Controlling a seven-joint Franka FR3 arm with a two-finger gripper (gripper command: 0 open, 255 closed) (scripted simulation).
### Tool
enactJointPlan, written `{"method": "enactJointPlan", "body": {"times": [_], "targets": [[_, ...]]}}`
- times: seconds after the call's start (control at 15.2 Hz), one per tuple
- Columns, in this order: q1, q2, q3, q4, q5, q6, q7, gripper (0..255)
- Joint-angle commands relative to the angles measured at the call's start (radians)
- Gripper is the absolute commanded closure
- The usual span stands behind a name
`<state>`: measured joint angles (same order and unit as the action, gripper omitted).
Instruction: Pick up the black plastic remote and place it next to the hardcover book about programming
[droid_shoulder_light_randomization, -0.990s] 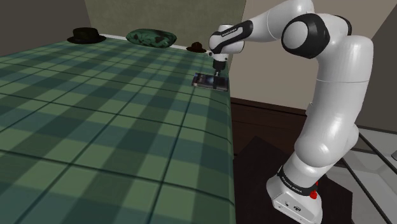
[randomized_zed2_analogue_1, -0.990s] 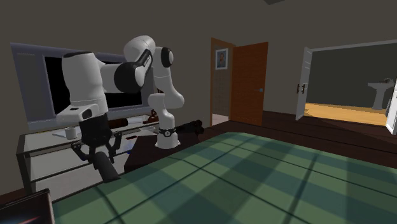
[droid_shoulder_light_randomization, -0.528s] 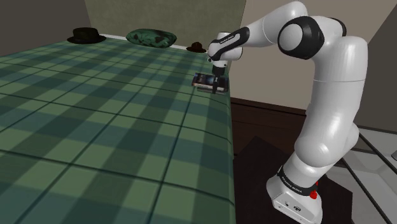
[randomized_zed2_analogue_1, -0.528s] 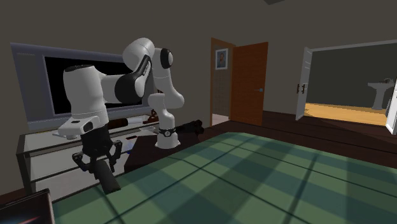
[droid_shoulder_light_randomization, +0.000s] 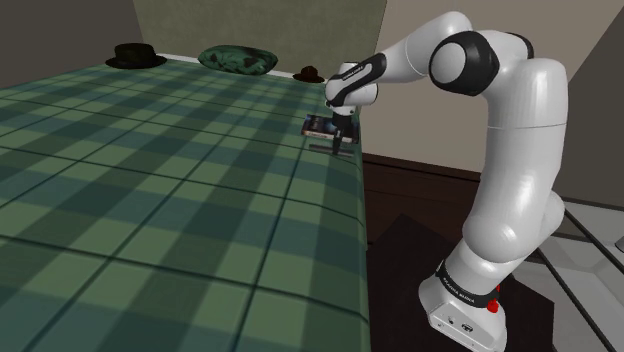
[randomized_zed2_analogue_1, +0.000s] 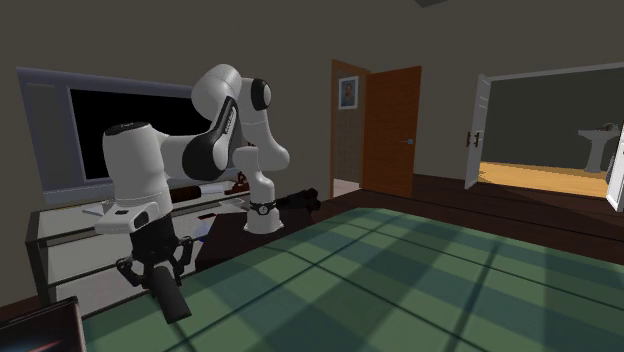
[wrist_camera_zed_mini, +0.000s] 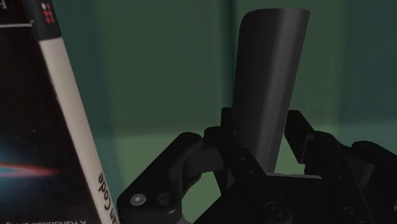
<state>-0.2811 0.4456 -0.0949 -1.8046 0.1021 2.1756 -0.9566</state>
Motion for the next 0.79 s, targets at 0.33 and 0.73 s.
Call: {"method": "enactJointPlan", "body": {"times": [0.33,0.73], "targets": [[-0.001,0.004,0.000,-0.001,0.001,0.005,-0.001,255],[-0.001,0.004,0.000,-0.001,0.001,0.005,-0.001,0]]}}
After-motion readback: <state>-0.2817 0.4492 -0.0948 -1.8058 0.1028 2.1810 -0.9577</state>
